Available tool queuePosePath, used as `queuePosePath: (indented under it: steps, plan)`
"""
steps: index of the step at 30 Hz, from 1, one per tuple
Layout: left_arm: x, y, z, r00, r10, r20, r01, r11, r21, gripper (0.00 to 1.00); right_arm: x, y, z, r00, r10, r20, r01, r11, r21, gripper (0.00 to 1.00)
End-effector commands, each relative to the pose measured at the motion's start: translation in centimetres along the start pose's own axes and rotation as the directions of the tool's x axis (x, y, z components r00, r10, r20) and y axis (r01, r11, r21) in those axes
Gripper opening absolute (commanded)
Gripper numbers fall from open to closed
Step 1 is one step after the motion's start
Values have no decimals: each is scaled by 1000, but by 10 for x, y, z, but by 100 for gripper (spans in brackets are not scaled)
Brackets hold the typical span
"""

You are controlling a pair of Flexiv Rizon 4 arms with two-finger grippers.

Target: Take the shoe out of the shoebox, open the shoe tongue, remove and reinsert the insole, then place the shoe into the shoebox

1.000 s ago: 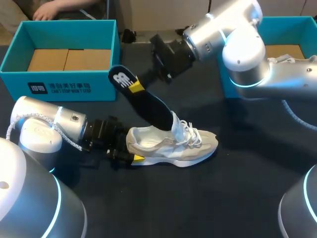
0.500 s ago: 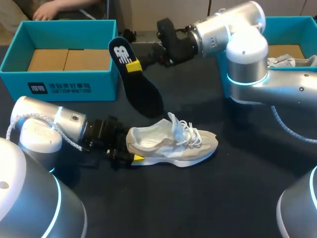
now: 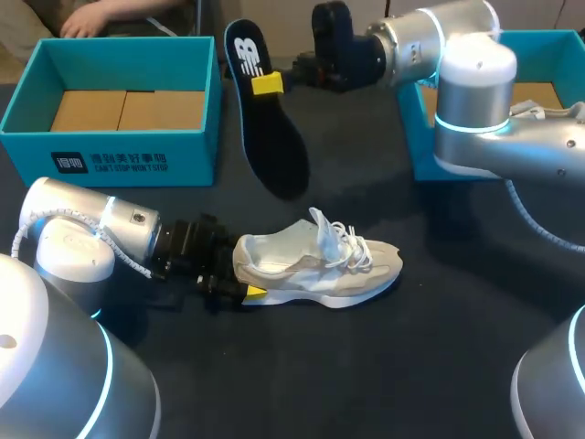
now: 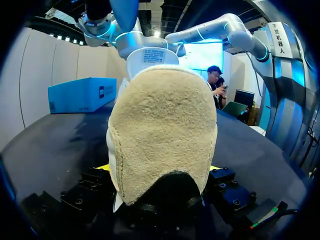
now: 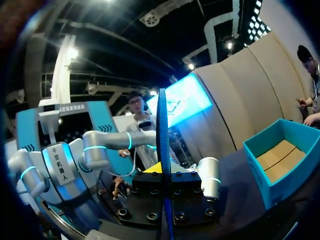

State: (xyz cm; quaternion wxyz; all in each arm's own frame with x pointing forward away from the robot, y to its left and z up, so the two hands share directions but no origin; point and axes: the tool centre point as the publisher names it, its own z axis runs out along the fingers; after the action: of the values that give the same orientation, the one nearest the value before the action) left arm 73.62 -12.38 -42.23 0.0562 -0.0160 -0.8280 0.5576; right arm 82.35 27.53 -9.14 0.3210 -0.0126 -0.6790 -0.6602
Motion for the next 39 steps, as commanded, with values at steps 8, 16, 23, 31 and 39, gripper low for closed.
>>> queuePosePath:
  steps: [8,16,23,31,39]
  plan:
    - [0,1,1,1000,0,-2,0,1000,-3,0,-9,5,-2,1000,1,-27,-1,1000,17,0]
    - [0,1,1,1000,0,-2,0,1000,-3,0,-9,5,-2,1000,1,-27,-1,1000,17,0]
    - [0,1,1,1000,0,-2,0,1000,-3,0,3,5,-43,975,111,192,-85,986,-141,0]
    - [0,1,1,1000,0,-2,0,1000,-3,0,27,10,-64,947,166,274,-139,984,-116,0]
    - [0,1,1,1000,0,-2,0,1000,-3,0,58,22,-73,899,237,369,-198,970,-141,0]
